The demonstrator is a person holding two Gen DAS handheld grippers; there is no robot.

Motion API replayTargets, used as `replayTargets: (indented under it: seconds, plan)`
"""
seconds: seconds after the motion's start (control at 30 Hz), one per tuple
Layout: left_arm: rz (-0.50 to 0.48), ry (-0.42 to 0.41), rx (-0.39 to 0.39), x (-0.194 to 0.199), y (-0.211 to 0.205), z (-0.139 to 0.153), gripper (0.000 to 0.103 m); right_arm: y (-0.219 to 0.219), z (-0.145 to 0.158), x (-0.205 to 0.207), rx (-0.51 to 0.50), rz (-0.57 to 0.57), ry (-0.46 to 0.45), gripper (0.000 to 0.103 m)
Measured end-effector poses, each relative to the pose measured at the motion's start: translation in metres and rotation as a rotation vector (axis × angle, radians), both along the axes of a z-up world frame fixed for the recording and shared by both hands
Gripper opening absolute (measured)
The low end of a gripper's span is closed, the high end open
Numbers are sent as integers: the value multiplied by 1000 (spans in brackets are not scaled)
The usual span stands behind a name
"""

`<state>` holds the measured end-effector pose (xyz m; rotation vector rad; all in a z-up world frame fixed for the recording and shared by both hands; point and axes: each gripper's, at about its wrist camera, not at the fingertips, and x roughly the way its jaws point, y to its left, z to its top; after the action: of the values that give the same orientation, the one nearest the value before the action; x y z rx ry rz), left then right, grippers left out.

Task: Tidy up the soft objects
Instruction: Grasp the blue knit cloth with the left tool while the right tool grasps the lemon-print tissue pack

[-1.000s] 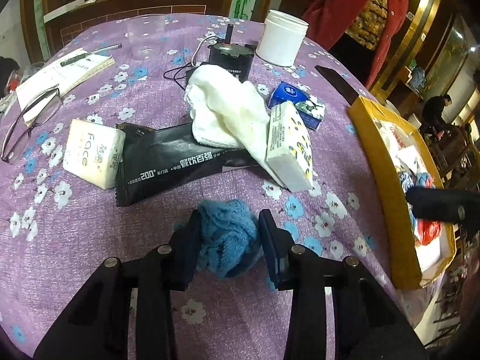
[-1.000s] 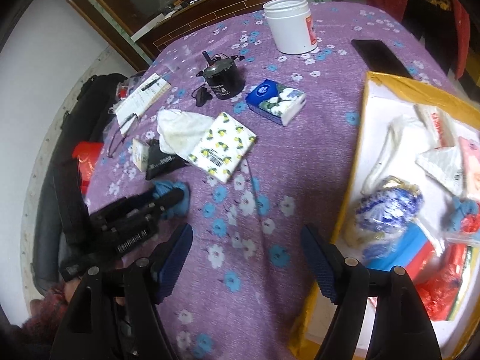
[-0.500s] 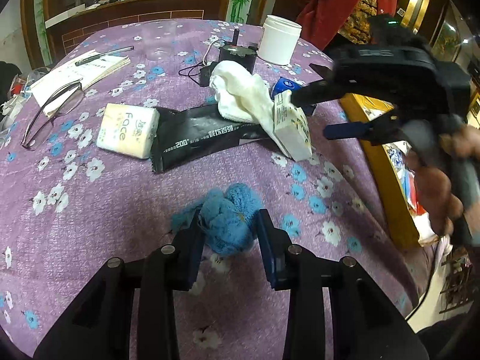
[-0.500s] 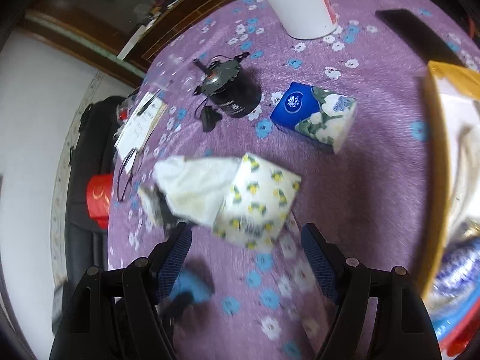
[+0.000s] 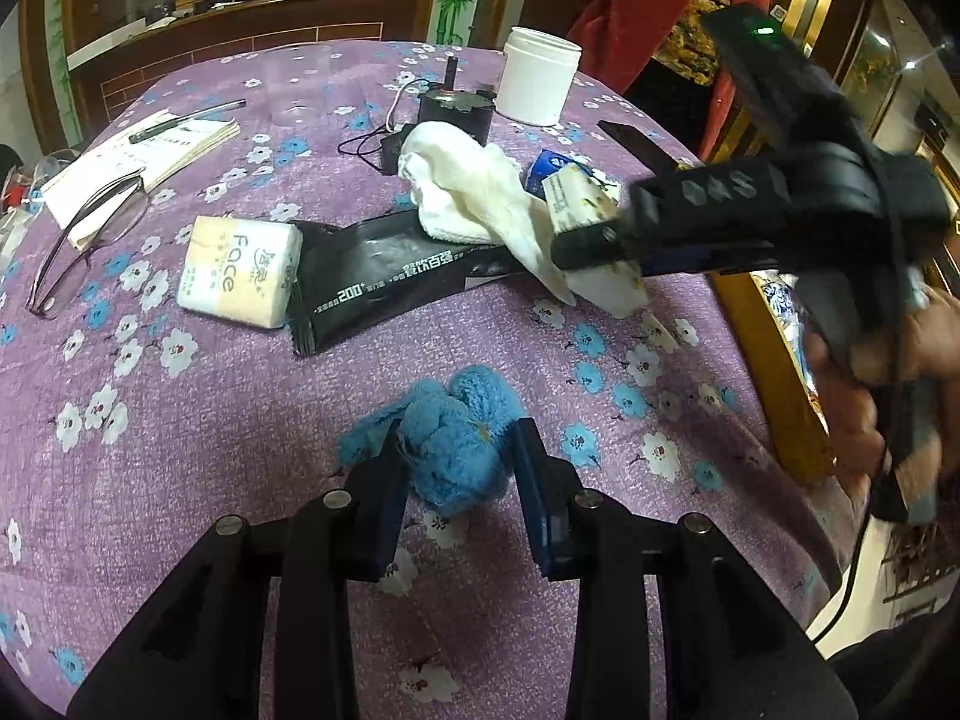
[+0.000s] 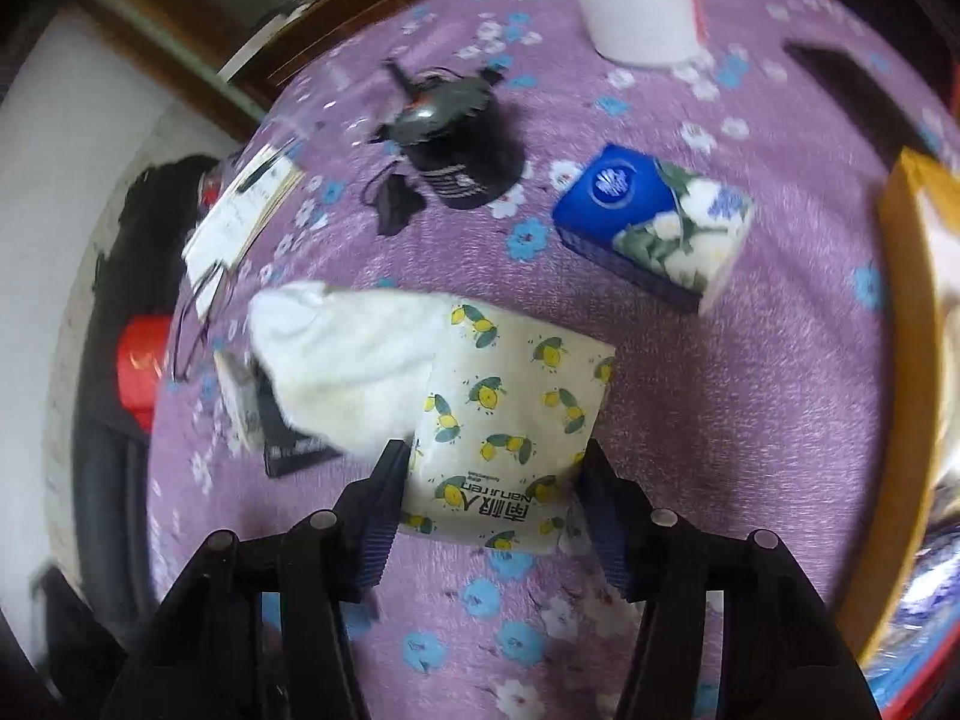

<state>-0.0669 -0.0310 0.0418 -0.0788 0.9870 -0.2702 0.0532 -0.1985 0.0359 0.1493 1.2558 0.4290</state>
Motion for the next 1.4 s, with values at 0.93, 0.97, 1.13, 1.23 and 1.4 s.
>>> replayTargets:
  seconds: [0.93,0.97,1.13,1.23,1.4]
  plan:
    - [33,5,-33,-10,32,5,22,44,26,-97,-162,237,-158,57]
    - [33,12,-38,-8,33,4,22,43,27,-97,-160,232,-158,57]
    - [43,28,-42,-5,33,1,35,34,27,-98,-152,192,-152,57]
    - [39,29,-45,-3,32,-1,47,29,29,-100,-147,171,-150,57]
    - [10,58,-31,5,24,-9,48,22,27,-102,-134,138,-136,57]
